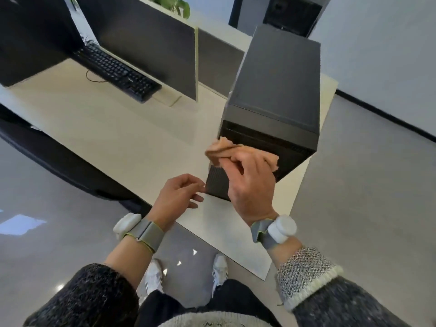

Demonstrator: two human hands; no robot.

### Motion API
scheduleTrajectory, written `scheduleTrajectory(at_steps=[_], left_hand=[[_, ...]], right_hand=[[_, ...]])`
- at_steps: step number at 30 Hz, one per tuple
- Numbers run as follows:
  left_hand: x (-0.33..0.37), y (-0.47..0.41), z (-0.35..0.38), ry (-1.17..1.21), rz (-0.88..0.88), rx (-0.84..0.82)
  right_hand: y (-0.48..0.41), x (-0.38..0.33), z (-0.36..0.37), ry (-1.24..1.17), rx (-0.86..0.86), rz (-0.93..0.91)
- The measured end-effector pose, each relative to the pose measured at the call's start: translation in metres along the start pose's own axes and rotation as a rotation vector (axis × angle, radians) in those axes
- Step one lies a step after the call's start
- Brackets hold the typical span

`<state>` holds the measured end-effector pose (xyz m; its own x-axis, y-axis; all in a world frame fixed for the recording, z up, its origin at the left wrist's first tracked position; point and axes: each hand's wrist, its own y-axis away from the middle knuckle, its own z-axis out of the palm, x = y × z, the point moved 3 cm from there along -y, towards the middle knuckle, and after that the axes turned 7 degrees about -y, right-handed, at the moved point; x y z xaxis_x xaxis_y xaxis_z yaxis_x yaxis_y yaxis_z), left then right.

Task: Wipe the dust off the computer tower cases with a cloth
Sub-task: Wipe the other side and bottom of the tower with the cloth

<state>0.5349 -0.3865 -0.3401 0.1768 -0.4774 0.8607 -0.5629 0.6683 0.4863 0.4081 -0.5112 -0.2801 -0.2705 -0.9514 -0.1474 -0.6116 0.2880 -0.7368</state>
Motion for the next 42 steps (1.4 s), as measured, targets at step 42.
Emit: scheduleTrajectory(at_steps=[42], left_hand=[[0.040, -0.022, -0.067, 0.001, 0.147, -0.314]], right_hand=[[0.004, -0.059, 0.020, -0.609, -0.589, 0.440]])
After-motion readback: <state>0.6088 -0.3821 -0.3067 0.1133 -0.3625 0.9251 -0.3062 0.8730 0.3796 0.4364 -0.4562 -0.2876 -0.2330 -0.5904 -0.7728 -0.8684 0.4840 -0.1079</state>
